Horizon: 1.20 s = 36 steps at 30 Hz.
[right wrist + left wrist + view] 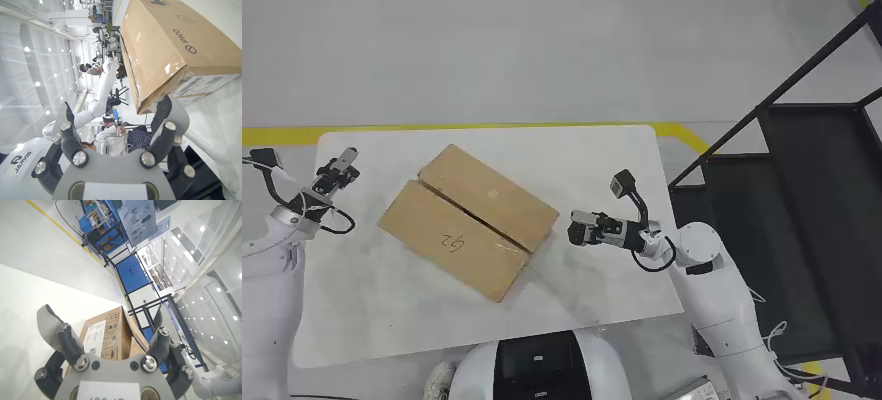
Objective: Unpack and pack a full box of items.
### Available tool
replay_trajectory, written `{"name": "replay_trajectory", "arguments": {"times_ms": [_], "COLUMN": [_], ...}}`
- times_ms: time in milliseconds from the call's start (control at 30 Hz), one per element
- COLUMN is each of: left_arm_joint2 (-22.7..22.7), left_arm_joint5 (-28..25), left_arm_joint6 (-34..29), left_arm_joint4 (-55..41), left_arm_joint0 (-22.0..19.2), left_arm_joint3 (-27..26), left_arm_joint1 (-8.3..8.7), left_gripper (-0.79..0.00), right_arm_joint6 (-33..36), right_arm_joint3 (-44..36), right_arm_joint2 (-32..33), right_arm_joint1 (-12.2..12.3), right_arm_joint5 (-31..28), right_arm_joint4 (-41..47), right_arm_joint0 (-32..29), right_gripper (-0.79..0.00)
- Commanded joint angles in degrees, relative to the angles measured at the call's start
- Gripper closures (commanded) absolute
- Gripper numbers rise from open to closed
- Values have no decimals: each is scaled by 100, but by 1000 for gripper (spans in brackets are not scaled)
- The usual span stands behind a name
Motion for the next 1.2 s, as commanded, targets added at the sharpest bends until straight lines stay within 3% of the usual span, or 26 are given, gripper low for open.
{"name": "replay_trajectory", "arguments": {"times_ms": [0, 333, 667, 900, 1167], "left_arm_joint2": [-19, -20, 615, 652, 313], "left_arm_joint5": [33, 172, 177, -291, -629], "left_arm_joint6": [47, 218, 604, 151, -528], "left_arm_joint4": [7, 65, 899, 811, 690], "left_arm_joint0": [14, 55, -287, -157, 363], "left_arm_joint3": [-17, -34, 551, 709, 147], "left_arm_joint1": [10, 34, -88, -45, 154], "left_gripper": [-785, -785, -785, -785, -785], "right_arm_joint6": [-25, -106, -389, -526, -783], "right_arm_joint3": [26, 35, 645, 969, 1354], "right_arm_joint2": [-19, -76, -429, -754, -1032], "right_arm_joint1": [12, 76, 73, 39, -17], "right_arm_joint5": [9, 80, 349, 560, 610], "right_arm_joint4": [1, 30, 21, 103, 252], "right_arm_joint0": [16, 65, 344, 637, 1073], "right_gripper": [-785, -785, -785, -785, -785]}}
